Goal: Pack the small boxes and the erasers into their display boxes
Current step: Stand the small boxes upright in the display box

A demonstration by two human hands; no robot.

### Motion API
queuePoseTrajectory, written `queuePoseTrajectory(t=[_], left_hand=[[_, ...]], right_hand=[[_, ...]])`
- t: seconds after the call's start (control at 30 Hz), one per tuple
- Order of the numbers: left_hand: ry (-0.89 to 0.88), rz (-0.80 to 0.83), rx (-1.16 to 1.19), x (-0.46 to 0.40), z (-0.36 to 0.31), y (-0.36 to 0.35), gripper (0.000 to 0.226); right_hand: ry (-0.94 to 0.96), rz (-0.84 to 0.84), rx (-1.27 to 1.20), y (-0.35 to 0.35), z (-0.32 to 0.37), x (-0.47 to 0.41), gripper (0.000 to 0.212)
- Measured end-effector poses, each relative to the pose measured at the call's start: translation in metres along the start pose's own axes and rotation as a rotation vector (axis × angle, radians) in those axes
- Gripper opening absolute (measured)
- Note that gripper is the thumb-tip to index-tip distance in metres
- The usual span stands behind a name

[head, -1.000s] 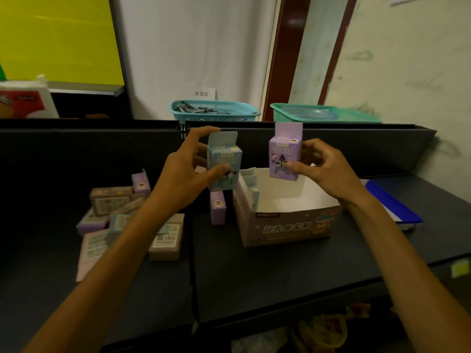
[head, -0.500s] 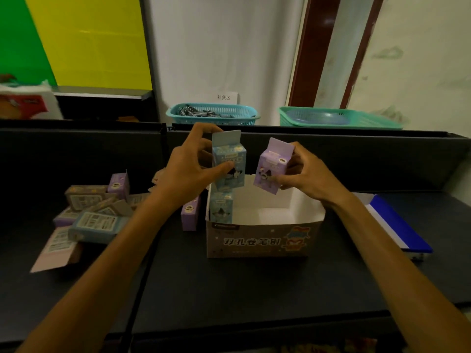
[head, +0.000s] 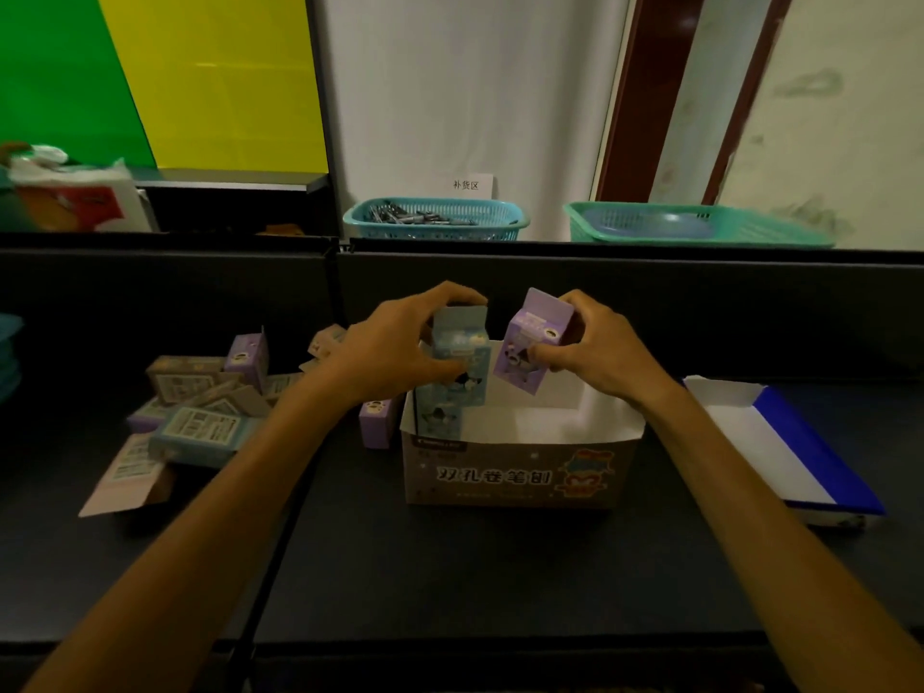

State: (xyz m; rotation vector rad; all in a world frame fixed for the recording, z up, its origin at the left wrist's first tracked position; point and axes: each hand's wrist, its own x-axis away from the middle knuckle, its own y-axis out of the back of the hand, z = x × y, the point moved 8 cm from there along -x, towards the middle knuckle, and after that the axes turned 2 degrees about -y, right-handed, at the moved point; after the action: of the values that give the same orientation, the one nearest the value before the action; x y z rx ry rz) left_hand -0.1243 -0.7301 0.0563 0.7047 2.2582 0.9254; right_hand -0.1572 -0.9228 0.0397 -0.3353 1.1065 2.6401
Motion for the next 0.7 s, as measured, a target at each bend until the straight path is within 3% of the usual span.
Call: queuePoseTrajectory(t=[0.17, 0.33, 0.7], left_hand=[[0.034, 0.115, -0.142, -0.005, 0.016, -0.014, 0.050], [0.141, 0.191, -0.505, -0.009, 0.037, -0.022, 0.055], [0.097, 0.259, -0.892, -0.010, 0.018, -0.030, 0.052]], right_hand=[[-0.004, 0.027, 0.056, -0.006, -0.002, 0.002, 0.040], [-0.018, 0.034, 0.076, -0.007, -0.005, 0.002, 0.041], [0.007, 0.068, 0.133, -0.018, 0.002, -0.002, 0.044]])
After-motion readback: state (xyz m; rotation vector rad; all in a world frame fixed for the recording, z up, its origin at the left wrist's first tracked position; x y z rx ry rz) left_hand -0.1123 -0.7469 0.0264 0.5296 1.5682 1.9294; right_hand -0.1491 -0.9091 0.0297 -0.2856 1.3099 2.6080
